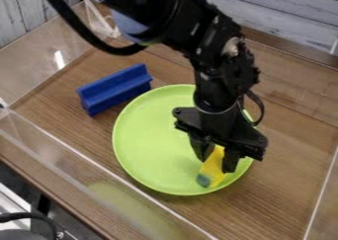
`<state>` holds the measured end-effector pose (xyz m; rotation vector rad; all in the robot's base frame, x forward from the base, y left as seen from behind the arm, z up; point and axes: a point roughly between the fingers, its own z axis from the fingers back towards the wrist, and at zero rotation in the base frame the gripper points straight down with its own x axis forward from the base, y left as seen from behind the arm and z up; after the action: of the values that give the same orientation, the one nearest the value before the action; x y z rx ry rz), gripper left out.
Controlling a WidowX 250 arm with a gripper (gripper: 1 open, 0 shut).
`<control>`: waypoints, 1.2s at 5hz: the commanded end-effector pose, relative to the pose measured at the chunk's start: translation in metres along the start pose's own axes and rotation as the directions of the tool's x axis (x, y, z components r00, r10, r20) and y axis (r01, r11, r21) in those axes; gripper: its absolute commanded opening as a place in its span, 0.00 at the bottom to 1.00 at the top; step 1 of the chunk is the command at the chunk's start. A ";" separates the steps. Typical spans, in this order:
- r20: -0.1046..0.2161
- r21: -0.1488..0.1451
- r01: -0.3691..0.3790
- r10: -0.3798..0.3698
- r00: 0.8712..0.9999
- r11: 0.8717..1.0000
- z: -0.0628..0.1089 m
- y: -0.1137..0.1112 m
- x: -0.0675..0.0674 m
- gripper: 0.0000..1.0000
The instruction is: Remove the banana from inside the green plate and put it on the table
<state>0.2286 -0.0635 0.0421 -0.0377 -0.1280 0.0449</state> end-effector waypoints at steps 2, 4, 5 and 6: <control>0.009 0.026 0.012 -0.012 1.000 1.000 0.011 0.002 0.007 0.00; 0.008 0.040 0.016 -0.017 1.000 0.999 0.015 0.004 0.013 1.00; 0.008 0.043 0.028 -0.029 1.000 0.999 0.019 0.006 0.016 1.00; 0.008 0.038 0.023 -0.024 1.000 0.999 0.012 0.005 0.014 1.00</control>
<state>0.2379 -0.0584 0.0500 0.0055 -0.1137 0.0200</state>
